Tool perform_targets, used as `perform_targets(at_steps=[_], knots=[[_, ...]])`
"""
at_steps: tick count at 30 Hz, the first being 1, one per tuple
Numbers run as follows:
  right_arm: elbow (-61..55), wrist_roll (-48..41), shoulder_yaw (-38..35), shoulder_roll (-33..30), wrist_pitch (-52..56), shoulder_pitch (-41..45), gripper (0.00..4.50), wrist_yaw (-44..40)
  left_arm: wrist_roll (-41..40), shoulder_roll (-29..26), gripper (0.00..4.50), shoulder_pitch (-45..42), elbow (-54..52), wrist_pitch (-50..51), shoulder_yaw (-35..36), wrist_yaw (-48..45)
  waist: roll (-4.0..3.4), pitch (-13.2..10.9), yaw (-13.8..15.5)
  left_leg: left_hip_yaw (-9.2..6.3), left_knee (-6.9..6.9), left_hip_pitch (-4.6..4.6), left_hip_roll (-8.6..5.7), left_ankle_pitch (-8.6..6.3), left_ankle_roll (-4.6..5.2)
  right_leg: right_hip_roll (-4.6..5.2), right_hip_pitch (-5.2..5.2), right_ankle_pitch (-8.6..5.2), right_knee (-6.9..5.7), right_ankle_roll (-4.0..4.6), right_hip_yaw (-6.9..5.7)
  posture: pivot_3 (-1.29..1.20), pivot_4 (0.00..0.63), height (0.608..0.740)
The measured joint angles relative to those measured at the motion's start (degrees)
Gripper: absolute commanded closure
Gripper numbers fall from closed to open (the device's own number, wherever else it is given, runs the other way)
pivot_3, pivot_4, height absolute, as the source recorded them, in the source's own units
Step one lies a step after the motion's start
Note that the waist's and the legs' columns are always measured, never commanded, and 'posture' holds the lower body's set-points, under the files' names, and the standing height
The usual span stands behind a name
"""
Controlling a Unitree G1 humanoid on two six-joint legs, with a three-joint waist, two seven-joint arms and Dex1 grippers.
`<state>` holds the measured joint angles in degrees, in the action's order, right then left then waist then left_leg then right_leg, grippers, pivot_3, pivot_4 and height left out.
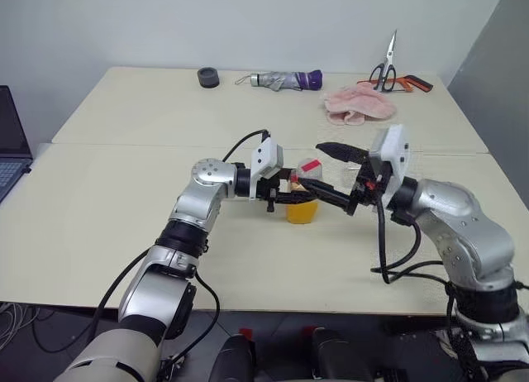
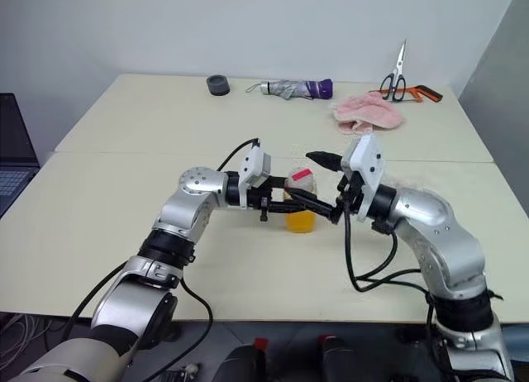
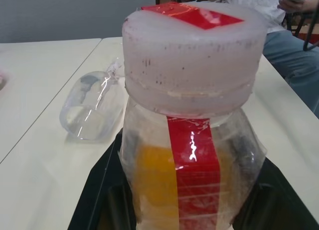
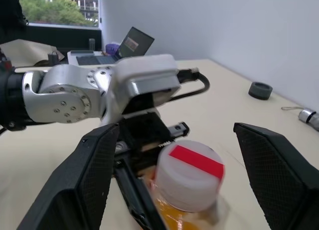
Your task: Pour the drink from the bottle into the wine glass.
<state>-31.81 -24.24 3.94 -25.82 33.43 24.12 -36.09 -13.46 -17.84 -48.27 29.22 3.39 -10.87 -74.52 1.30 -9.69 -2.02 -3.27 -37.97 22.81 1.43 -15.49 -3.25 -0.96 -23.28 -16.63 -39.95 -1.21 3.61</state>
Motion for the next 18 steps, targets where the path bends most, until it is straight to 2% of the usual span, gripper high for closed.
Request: perform_targets(at_steps=[5,18], knots=[[-0.8,5.5,4.3,1.7,-0.7,-0.5,0.52,5.0,0.0,0.2,2.7,0.0,0.1,0.2,0.0,-0.1,0.0,0.0,0.1,0.01,-0.05,-0.01,-0.03,0.01,-0.01,0.0,0.0,0.0,-0.02,0.0,0.0,0.0,0.15,0.74],[3.2,9.9,4.6,3.3,-2.9,-0.5,0.52,7.9,0.0,0.2,2.7,-0.9,0.9,0.2,0.0,-1.0,0.0,0.0,0.1,0.01,-0.03,0.0,-0.03,0.0,0.0,0.01,0.0,0.0,-0.01,0.0,0.0,0.0,0.15,0.74]])
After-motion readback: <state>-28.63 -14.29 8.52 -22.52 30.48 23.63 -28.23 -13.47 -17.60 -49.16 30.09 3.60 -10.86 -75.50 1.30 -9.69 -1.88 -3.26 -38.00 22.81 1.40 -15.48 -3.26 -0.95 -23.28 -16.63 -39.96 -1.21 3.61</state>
